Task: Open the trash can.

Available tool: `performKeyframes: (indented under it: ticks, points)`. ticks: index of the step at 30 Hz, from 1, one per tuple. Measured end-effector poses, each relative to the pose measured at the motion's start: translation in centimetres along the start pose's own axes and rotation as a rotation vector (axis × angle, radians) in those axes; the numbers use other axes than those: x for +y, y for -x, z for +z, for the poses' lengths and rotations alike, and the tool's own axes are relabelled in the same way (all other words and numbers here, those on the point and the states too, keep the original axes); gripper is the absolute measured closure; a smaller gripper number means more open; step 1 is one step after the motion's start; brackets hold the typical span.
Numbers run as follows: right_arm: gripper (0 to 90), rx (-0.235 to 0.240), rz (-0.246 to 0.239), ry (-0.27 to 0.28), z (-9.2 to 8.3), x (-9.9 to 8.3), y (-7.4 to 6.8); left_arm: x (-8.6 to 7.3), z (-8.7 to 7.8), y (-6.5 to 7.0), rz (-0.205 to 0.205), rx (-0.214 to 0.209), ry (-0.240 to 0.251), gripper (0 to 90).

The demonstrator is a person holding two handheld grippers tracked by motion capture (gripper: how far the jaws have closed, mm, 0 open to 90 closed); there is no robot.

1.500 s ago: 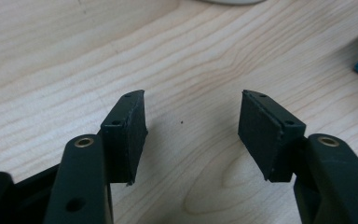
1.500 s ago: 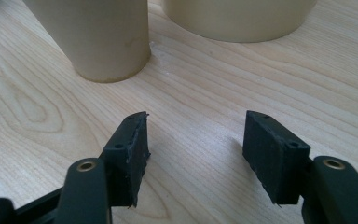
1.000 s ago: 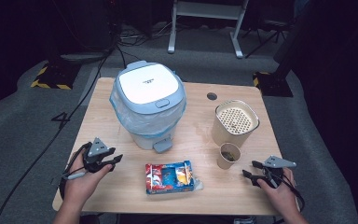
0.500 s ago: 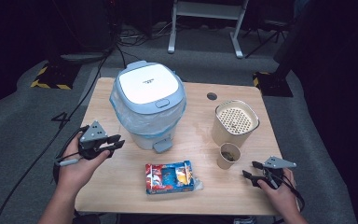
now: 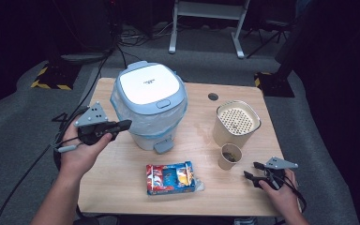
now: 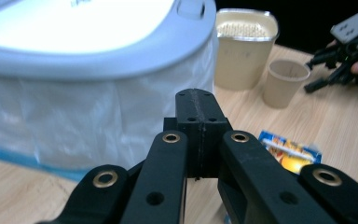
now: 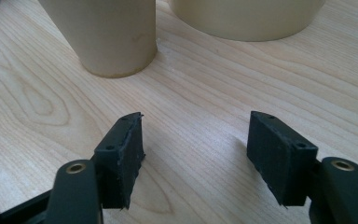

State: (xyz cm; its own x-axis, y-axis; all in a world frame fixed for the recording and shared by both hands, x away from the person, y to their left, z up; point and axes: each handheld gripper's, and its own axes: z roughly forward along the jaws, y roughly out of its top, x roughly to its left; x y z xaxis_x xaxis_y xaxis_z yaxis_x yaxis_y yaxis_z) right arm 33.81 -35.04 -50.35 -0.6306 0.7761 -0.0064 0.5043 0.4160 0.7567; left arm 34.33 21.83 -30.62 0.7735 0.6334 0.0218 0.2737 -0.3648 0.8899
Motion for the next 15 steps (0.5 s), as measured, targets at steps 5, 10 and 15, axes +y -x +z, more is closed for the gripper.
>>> performKeyframes:
  ticks: [5,10,15]
  points:
    - [36.7,0.000,0.000,0.000,0.0,0.0,0.0,1.2,0.1,-0.5,-0.003,-0.017,0.030,90.0]
    - [36.7,0.000,0.000,0.000,0.0,0.0,0.0,3.0,0.8,-0.7,0.001,-0.039,0.087,90.0]
    - [36.7,0.000,0.000,0.000,0.0,0.0,0.0,4.0,2.3,-0.8,0.009,-0.043,0.099,90.0]
